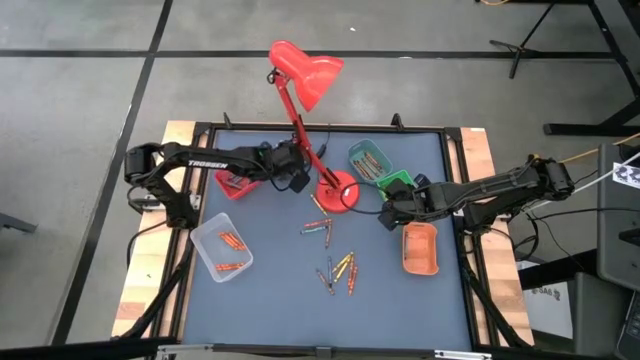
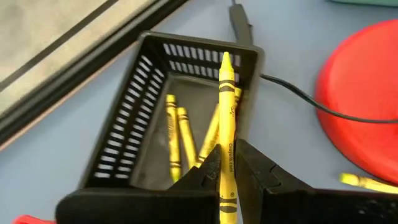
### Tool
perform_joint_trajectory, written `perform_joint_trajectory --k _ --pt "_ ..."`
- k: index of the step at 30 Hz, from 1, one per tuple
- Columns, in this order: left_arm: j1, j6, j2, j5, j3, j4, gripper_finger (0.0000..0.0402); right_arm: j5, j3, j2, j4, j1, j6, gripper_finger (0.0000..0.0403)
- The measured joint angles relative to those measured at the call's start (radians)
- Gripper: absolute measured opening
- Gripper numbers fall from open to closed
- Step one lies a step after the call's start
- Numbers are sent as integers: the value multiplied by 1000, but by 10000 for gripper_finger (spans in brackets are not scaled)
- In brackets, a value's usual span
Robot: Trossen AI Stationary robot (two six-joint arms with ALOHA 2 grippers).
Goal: Sort crayons
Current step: Put the yellow crayon into the top left black bin, then put the blue green crayon into the bottom right orange bin
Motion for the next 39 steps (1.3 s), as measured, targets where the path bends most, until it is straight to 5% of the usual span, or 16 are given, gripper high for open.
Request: perform_joint_trajectory --k 10,25,39 --pt "38 30 0 2 0 0 16 0 0 0 1 0 -1 143" --pt "38 29 0 5 0 0 76 0 0 0 2 0 -1 143" --pt "-22 51 0 181 0 0 76 0 0 0 2 0 0 143"
